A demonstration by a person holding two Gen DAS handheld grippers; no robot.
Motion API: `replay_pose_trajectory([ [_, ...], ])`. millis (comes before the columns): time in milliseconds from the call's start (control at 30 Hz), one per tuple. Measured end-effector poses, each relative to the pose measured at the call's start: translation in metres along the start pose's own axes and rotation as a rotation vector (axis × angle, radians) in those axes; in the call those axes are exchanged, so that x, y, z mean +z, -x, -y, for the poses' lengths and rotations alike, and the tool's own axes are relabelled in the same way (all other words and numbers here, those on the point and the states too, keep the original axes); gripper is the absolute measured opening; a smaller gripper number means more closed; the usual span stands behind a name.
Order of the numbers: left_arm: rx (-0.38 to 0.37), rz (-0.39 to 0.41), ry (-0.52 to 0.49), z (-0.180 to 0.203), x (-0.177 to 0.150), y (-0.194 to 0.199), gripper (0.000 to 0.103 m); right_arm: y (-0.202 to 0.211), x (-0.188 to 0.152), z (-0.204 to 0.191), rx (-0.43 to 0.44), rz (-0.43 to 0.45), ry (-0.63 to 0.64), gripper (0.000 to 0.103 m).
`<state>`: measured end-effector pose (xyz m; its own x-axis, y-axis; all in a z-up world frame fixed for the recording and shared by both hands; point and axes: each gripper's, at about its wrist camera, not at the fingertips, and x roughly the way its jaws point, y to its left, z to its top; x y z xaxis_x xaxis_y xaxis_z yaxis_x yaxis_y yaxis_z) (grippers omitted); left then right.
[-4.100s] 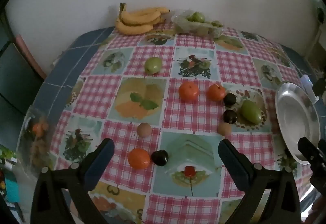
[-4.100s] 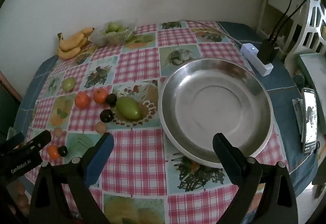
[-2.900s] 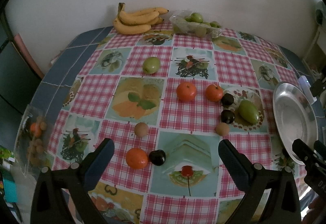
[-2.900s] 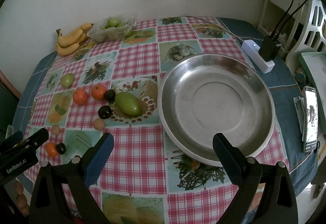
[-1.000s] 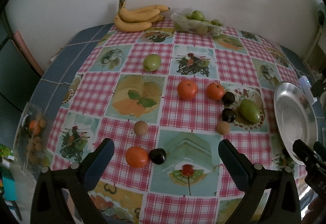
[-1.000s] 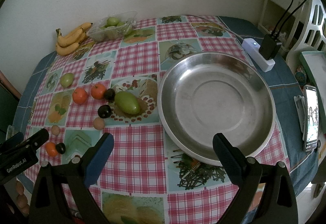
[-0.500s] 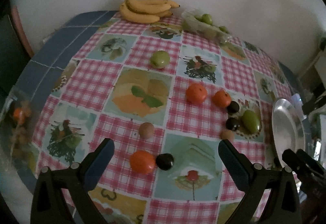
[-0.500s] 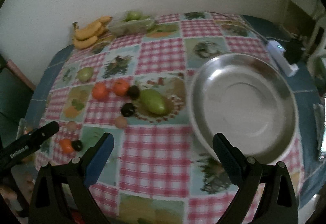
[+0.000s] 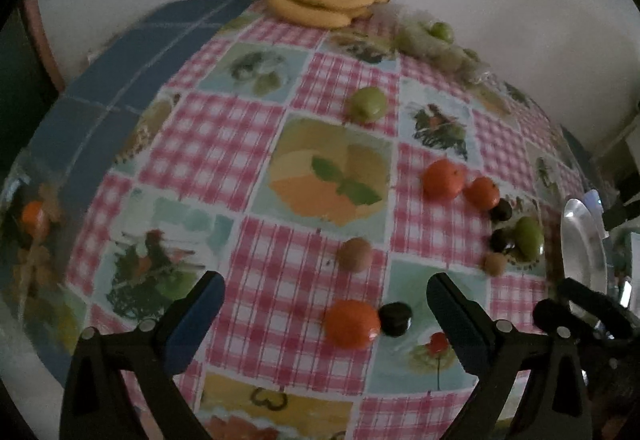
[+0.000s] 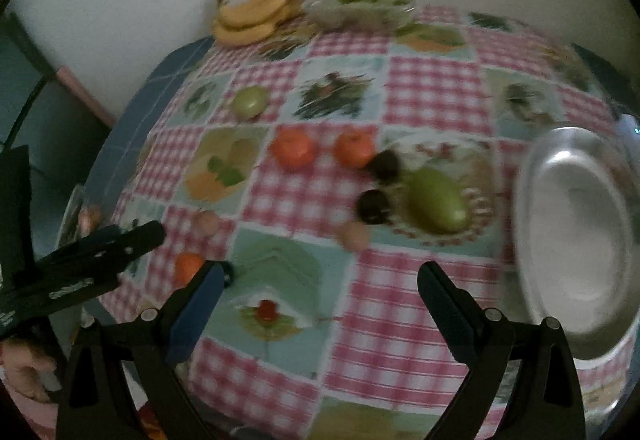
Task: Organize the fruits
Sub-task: 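Move the left tool toward a tangerine while the right tool approaches a black plum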
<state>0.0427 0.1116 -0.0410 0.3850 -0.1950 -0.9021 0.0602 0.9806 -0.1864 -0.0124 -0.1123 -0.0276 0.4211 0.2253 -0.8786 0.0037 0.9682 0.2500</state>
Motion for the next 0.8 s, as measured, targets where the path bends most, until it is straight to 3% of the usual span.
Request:
replay_pose_trajectory([
  [133,-0.011,-0.04,0.049,-0.015,-0.003,-0.011,0.091,-0.023,0.001,-0.017,0.057,-0.071,0.011,0.094],
  [200,-0.019,-0.048,0.069,-0.021,-0.005,-0.014,0.089,-0.034,0.002,-0.026,0.07,-0.099,0.019,0.081],
  [400,-0.061,-0.085,0.128,-0.036,-0.008,-0.022,0.081,-0.064,0.001,-0.056,0.104,-0.179,0.09,0.063],
  [633,-0.134,-0.118,0.168,-0.039,-0.008,-0.027,0.071,-0.083,0.002,-0.074,0.149,-0.222,0.111,0.044],
  [800,-0.168,-0.135,0.183,-0.038,-0.008,-0.031,0.07,-0.088,0.002,-0.075,0.18,-0.23,0.091,0.036],
])
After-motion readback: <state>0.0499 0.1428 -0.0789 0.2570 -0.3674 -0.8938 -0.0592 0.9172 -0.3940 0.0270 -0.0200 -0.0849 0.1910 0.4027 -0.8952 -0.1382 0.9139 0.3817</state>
